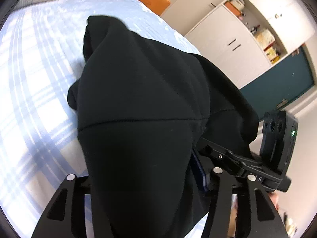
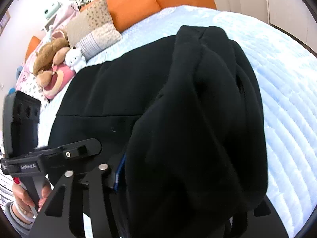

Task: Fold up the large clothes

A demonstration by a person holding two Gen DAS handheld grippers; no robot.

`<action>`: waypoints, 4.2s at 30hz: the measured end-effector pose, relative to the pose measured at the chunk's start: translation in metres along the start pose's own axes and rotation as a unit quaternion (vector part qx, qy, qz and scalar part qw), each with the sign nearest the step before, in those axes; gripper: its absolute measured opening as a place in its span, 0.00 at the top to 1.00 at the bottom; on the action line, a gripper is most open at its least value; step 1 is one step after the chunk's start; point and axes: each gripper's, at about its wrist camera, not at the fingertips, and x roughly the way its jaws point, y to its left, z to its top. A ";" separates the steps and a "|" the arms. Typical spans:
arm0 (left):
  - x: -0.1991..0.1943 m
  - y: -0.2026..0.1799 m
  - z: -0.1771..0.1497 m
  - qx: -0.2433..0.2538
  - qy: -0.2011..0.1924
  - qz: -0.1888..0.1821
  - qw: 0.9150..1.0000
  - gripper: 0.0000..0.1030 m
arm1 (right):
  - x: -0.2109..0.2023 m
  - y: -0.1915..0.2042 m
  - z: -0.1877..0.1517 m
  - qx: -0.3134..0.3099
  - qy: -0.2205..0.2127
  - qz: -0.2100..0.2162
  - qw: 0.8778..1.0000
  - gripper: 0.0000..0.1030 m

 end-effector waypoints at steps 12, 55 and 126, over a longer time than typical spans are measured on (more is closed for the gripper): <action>-0.085 -0.002 0.012 0.033 -0.005 0.001 0.999 0.20 | -0.061 -0.022 0.016 -0.021 0.031 -0.066 0.997 0.08; -0.047 -0.029 0.038 0.072 -0.031 0.053 0.996 0.15 | -0.054 -0.023 0.025 -0.064 -0.018 -0.088 0.994 0.75; -0.154 -0.135 -0.196 0.144 -0.281 0.297 0.901 0.03 | -0.185 0.089 -0.207 -0.107 -0.307 -0.176 0.929 0.05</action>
